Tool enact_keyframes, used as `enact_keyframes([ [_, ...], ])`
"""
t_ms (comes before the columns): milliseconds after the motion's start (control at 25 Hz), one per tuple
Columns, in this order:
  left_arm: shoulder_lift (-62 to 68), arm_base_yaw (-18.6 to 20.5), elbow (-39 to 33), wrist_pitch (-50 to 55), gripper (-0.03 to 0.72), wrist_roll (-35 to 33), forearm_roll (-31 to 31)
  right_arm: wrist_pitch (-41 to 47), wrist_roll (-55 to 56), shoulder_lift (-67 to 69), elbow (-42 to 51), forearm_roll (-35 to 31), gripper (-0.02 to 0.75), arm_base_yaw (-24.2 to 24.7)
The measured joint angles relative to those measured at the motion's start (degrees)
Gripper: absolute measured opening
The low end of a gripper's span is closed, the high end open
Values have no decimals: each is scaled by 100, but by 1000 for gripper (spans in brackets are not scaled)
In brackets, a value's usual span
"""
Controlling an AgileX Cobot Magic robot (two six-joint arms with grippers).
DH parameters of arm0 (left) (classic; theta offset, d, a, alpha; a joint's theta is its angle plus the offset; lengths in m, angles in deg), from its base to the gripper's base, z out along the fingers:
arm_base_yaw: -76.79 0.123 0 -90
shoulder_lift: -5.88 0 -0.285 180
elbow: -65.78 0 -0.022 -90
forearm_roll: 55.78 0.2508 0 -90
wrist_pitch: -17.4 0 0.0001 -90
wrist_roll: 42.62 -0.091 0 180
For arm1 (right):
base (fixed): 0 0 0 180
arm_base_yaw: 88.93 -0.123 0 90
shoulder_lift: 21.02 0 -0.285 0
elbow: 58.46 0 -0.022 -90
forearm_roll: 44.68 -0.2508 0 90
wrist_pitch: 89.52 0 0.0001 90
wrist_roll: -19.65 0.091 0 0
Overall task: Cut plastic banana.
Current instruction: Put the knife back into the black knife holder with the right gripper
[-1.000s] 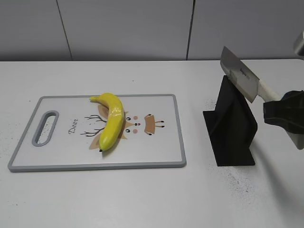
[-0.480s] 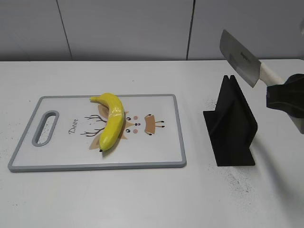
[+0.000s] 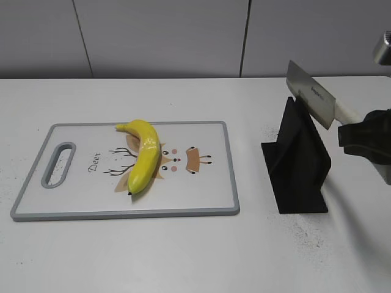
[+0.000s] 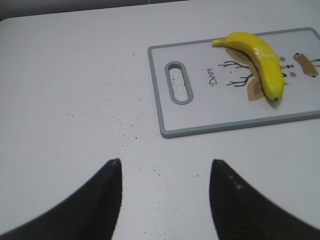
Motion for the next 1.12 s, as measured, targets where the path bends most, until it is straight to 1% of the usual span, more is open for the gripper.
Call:
enact_keyframes([
  [200, 0, 0, 0, 0, 534, 0, 0, 22, 1, 302, -7, -5, 164, 0],
  [440, 0, 0, 0, 0, 534, 0, 0, 83, 1, 323, -120, -5, 164, 0],
  [840, 0, 0, 0, 0, 534, 0, 0, 772, 1, -102, -803, -10, 164, 0],
  [1120, 0, 0, 0, 0, 534, 0, 0, 1076, -92, 94, -803, -399, 164, 0],
])
